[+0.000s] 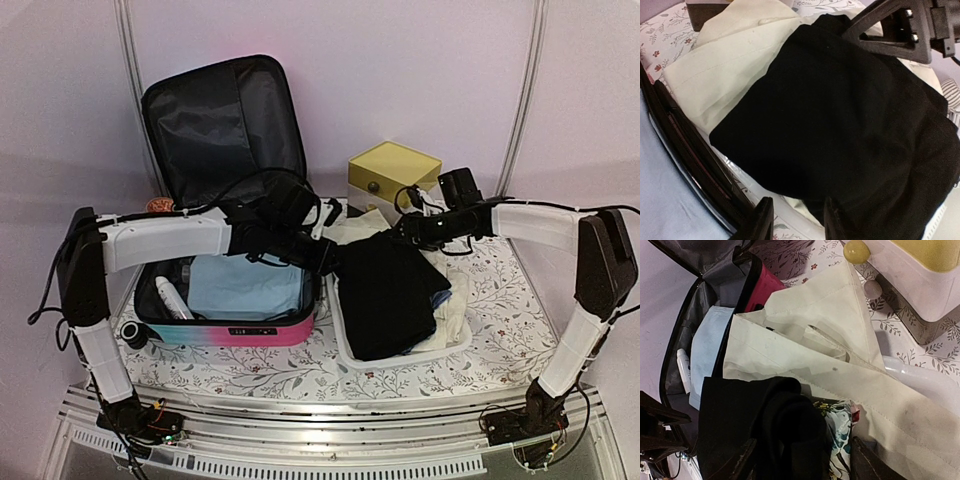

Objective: Open, take out, and arrange the luggage
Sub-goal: Place the clothes in the bin.

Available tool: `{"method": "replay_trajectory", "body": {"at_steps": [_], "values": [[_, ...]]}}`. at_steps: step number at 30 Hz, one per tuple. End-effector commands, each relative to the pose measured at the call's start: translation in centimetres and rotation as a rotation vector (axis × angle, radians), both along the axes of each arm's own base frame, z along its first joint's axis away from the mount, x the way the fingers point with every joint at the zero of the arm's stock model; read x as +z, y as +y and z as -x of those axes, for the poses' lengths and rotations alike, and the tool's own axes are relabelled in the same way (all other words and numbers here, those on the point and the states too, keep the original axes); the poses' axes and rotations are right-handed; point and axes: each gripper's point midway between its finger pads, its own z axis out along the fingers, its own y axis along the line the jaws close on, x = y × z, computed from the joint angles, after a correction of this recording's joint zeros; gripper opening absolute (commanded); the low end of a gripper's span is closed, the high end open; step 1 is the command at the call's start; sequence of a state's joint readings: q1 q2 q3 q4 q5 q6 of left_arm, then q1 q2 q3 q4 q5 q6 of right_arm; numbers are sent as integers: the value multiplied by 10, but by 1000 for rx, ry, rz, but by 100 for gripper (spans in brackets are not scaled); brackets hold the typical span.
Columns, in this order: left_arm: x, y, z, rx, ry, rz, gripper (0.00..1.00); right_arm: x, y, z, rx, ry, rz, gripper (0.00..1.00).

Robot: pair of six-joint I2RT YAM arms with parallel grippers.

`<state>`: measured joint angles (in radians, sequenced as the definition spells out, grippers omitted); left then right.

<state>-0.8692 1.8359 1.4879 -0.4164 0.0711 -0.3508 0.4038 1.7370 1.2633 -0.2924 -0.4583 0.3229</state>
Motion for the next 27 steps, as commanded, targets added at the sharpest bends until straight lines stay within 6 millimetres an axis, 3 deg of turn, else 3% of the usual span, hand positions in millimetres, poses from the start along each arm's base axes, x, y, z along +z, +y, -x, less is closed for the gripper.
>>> {"method": "replay_trajectory", "body": {"at_steps": [1,5,10,18,19,27], "values": [[-12,2,-18,41,-17,20,35,15,10,-9,29,-50,-18,57],[-22,1,-25,56,-19,29,32,12,13,-12,38,-60,-3,42],[-31,0,-38,85,-37,33,32,10,5,-19,-8,-78,35,5],[-23,-1,-61,124,-95,43,27,22,-25,-33,-145,-150,101,2],[-39,-2,-64,128,-83,19,26,23,-29,-34,-155,-155,99,2],[-46,-8,-90,163,-121,20,23,13,-54,-40,-259,-133,131,2]]}}
